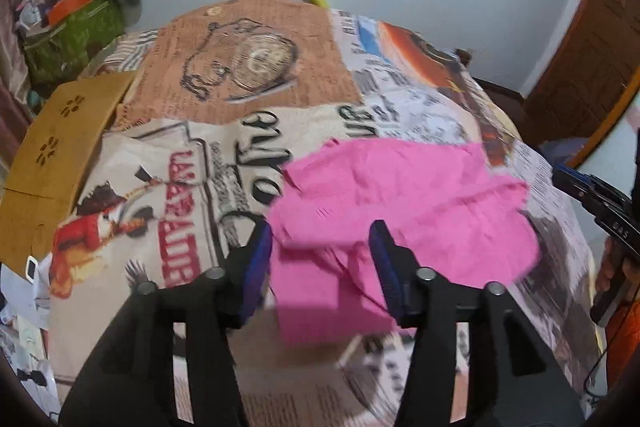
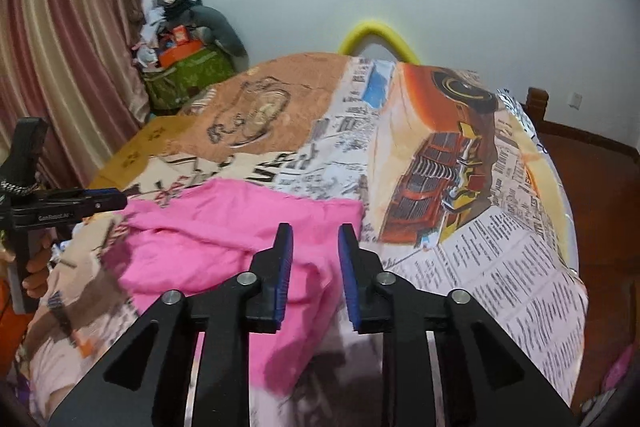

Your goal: Fold small clothes

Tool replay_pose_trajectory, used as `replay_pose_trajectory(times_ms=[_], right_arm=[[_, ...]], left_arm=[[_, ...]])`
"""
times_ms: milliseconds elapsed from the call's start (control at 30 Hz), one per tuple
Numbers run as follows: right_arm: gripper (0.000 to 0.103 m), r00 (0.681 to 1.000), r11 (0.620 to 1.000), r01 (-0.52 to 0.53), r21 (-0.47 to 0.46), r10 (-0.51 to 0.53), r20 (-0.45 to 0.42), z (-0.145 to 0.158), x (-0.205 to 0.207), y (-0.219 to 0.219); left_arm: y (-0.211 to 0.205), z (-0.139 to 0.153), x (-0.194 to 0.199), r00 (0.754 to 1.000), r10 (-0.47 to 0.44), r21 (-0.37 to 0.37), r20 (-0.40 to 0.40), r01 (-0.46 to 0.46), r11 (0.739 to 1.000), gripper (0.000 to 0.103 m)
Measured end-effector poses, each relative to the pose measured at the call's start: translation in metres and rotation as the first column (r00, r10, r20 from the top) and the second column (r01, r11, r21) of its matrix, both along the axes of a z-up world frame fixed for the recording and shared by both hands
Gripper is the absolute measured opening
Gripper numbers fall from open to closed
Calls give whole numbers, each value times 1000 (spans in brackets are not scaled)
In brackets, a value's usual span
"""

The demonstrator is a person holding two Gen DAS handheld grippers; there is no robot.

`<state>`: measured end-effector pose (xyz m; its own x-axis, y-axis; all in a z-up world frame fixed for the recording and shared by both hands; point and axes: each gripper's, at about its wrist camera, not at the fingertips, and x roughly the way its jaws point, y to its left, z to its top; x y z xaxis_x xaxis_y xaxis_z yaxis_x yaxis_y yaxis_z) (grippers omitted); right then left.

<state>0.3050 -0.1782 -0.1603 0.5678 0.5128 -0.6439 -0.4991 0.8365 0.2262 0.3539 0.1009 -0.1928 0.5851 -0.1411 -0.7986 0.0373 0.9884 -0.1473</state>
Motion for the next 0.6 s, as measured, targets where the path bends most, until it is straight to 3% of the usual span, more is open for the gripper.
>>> replay_pose_trajectory(times_ms=[67,200,433,600], right_arm=[[22,1000,1000,-19,-3,19,-8,0,-9,2],[22,997,998,-65,-27,64,-39,-11,-28,10],[22,989,991,-116,-61,110,-98,-37,-33,27],[22,984,988,-143,-58,135,-118,-45,-17,43]], left_arm=[[-10,-3,-12,999,-28,3,-21,29,1000,52],[-30,-17,-32,994,-87,0,-64,87,996,67],[-61,-48,-27,982,-125,49,-140,133,990,68],[-61,-51,-2,986,-100,67,-132,109,992,68]])
